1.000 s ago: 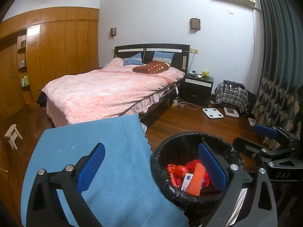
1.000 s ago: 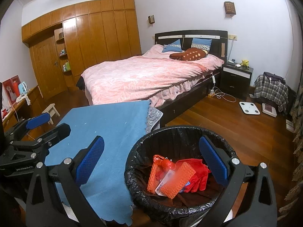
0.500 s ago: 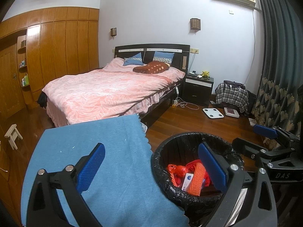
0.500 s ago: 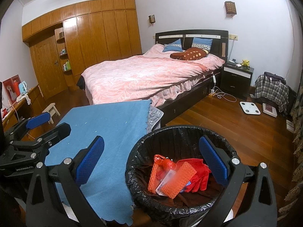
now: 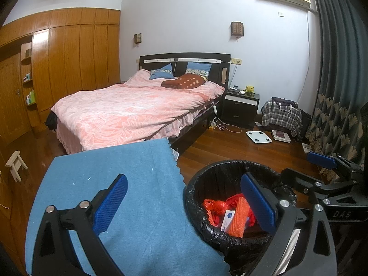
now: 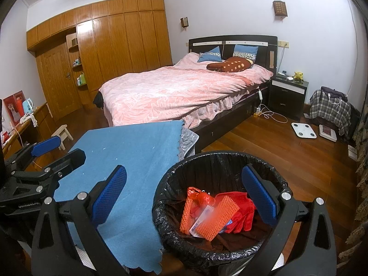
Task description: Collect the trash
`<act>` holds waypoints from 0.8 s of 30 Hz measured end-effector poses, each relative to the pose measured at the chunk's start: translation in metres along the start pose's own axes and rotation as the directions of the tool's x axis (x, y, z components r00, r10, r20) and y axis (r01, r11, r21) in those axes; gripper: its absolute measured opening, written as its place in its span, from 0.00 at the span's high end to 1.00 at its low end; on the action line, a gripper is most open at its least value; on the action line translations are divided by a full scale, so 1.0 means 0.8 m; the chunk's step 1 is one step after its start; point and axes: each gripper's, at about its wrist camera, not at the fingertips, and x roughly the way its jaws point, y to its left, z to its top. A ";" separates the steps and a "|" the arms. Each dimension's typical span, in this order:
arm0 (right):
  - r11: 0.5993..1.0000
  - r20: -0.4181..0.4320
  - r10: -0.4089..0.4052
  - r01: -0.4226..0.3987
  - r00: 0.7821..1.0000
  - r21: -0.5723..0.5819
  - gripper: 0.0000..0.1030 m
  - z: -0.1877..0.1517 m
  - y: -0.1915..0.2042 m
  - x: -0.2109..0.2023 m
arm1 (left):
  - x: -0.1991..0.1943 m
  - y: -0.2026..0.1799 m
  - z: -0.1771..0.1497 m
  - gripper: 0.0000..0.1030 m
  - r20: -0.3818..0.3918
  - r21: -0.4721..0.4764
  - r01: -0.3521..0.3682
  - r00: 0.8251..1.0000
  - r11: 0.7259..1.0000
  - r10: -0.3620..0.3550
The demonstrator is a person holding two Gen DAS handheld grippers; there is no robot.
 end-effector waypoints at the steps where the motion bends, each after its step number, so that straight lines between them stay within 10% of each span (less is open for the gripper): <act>1: 1.000 0.000 0.000 0.000 1.000 0.000 0.05 0.000 0.000 0.000 | 0.000 0.000 0.000 0.06 0.000 0.000 0.000 1.000 1.000 0.000; 24: 1.000 -0.005 0.001 -0.001 1.000 0.000 0.05 -0.002 0.004 0.000 | -0.001 0.001 0.000 0.06 -0.002 -0.001 -0.001 1.000 1.000 0.001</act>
